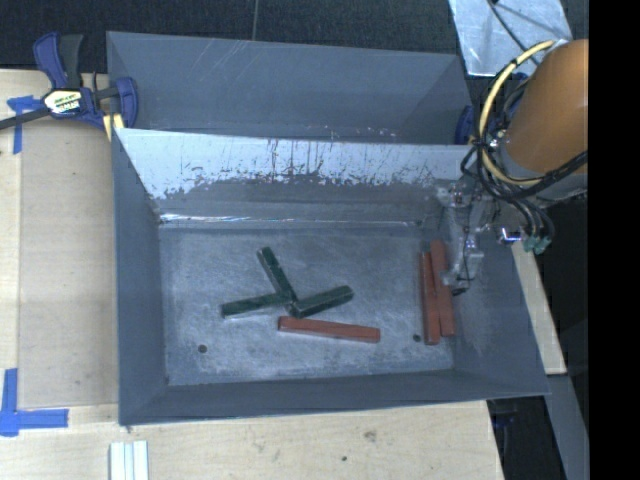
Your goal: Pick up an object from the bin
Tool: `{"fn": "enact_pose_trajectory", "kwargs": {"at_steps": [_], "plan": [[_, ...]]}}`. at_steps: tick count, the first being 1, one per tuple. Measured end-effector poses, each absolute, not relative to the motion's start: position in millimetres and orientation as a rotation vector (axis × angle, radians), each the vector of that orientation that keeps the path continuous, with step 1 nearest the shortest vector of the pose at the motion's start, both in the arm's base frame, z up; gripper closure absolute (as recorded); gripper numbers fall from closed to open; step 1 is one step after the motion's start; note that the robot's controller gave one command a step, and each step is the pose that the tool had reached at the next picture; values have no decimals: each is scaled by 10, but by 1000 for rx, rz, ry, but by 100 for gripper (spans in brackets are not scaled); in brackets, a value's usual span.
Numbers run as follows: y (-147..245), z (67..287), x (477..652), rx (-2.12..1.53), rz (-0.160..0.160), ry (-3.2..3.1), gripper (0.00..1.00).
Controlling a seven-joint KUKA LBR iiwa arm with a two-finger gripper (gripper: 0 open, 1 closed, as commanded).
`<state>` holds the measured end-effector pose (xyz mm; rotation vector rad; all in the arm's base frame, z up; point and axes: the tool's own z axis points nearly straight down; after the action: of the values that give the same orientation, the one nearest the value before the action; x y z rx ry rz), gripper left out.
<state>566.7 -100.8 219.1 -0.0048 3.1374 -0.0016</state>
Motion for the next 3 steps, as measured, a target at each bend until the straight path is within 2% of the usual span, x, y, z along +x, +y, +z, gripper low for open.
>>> {"fn": "enact_pose_trajectory", "kwargs": {"at_steps": [1,2,3], "plan": [[-918,701,5594,-969,2,2992,0],[-68,700,5181,-1295,3,2861,0],[-493,1868,5481,-1251,-10,2871,0]]}}
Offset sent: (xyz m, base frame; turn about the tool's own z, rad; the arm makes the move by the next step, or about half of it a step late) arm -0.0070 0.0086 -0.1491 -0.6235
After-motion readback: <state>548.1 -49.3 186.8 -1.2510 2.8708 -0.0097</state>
